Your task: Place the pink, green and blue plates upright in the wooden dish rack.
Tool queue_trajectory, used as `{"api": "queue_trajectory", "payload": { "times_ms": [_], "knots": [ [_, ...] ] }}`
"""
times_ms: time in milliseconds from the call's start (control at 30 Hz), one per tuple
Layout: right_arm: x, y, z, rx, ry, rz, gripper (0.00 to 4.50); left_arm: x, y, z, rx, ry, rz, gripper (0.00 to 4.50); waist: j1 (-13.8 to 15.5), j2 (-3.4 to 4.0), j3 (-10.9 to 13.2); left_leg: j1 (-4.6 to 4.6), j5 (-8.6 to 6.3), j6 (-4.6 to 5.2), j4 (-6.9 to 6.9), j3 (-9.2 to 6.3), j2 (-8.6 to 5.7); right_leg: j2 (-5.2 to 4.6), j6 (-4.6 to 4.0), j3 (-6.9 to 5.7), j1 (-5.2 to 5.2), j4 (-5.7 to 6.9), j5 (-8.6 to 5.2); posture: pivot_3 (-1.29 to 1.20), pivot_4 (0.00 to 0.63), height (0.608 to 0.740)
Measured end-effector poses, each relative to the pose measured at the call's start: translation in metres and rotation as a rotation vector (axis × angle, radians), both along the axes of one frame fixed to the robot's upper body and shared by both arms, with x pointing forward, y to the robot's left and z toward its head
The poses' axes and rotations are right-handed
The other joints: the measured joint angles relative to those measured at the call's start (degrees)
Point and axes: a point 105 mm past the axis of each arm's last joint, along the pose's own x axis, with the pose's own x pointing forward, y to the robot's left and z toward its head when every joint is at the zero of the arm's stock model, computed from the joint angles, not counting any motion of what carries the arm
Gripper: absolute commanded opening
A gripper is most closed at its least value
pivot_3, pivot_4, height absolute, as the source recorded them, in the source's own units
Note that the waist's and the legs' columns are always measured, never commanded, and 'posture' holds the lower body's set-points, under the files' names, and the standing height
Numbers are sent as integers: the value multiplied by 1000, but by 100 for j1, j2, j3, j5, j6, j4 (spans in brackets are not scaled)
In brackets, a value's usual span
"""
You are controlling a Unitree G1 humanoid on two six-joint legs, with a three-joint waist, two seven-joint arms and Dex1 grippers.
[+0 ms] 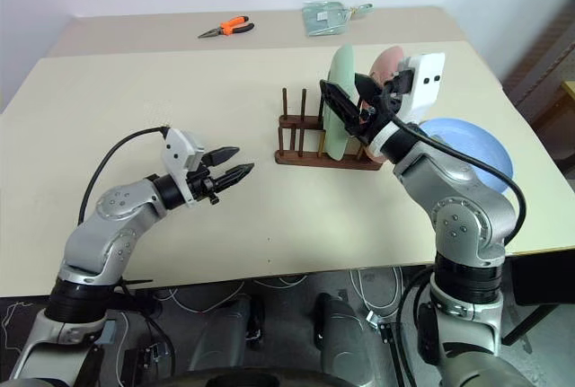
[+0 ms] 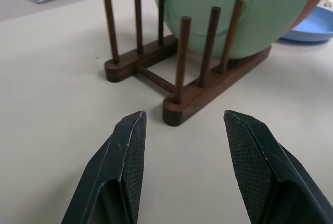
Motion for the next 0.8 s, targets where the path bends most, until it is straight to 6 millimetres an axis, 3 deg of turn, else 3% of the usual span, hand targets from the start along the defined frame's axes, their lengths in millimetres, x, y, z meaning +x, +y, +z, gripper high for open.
{"api": "queue_trajectory", "payload": {
  "times_ms": [267,300,400,467,567,633,800],
  "knots": [
    [-20,-19,19,-307,-122,4,3542,-1,-4,0,4,2,-24,2427,14,0,0,-2,0,0,1,-10,0,-1,1,1,-3,-1,-1,0,150,740],
    [-24,-28,23,-343,-136,-16,3542,-1,-5,0,5,2,-31,2427,30,0,0,-5,0,0,2,-10,-4,-3,4,1,-3,-2,-3,0,150,740],
    [-36,-57,45,-323,-190,-83,4441,1,-5,0,11,0,-36,2427,23,-1,0,-5,-1,0,5,-12,-6,-4,6,2,0,-4,-3,0,150,740],
    [-46,-80,50,-331,-200,-150,4482,2,-7,2,11,-4,-47,2427,35,-2,-1,-3,-1,0,5,-13,-7,-3,9,-2,6,-7,-6,0,150,740],
    [-54,-118,31,-354,-108,-260,4482,2,-7,2,18,-1,-63,2427,25,-2,-2,-1,-1,1,5,-17,-8,-5,22,-2,10,-9,-14,0,150,740],
    [-59,-130,7,-393,-17,-286,4482,2,-8,1,23,3,-75,2427,14,0,-3,5,-1,0,6,-19,-8,-4,23,-2,15,-7,-14,0,150,740],
    [-65,-136,-86,-675,265,-264,4482,0,-18,2,35,3,-144,2427,-16,3,-4,16,-11,-16,9,-37,-11,-3,15,-2,20,-8,-9,0,150,740]
  ]
}}
